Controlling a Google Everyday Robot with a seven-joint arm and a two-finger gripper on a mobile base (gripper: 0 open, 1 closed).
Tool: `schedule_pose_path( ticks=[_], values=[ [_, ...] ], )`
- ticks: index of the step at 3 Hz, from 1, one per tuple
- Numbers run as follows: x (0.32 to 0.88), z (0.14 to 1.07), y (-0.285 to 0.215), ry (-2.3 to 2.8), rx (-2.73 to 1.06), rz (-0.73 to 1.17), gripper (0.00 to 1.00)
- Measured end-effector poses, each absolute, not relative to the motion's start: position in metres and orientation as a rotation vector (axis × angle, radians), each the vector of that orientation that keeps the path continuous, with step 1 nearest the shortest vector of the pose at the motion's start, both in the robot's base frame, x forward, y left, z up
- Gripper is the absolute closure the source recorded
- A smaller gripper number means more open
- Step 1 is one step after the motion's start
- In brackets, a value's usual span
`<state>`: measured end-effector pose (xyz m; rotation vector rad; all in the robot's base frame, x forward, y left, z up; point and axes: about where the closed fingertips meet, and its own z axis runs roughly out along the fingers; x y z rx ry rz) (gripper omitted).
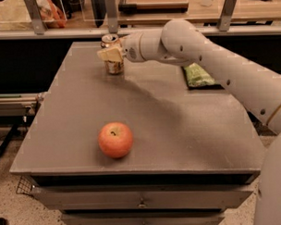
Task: Pick orange can
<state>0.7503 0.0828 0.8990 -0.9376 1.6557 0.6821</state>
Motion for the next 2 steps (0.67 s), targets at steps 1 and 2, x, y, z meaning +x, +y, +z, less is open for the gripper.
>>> schedule_pose_path(
  ticks=[1, 2],
  values=[
    [0.751, 0.904, 0.078, 1.64, -0.917, 0.69, 0.7],
    [0.745, 0.928, 0.053, 1.598, -0.889, 0.704, 0.93]
  ],
)
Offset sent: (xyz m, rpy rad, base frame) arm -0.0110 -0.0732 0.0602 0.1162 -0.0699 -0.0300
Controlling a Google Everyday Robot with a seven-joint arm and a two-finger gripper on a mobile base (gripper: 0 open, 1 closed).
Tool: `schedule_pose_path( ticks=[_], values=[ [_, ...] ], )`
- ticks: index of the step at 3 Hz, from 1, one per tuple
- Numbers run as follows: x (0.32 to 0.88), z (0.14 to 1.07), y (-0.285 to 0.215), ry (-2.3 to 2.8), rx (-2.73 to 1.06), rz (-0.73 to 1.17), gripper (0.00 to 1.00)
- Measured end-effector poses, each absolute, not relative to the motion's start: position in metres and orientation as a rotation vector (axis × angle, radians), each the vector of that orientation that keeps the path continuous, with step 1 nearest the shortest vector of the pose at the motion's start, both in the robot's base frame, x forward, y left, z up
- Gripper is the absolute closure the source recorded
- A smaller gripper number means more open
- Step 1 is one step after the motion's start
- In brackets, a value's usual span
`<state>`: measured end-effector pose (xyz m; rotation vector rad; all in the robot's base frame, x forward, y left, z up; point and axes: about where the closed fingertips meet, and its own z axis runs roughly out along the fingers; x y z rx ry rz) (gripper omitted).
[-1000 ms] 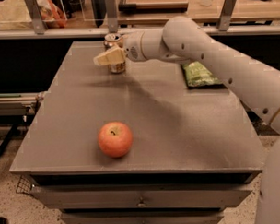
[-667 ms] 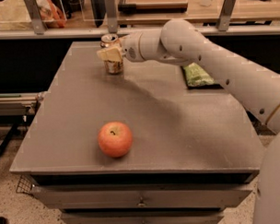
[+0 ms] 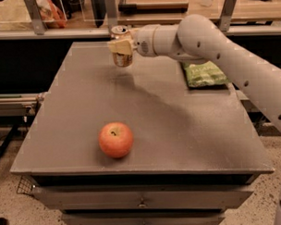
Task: Pick orange can
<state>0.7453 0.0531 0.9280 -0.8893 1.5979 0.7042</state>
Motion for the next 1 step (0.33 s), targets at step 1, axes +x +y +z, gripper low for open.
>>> schedule_pose_path(
  ticks=[1],
  values=[
    [0.7342, 0.9623, 0.0191, 1.551, -0.832, 0.71, 1.0]
  ],
)
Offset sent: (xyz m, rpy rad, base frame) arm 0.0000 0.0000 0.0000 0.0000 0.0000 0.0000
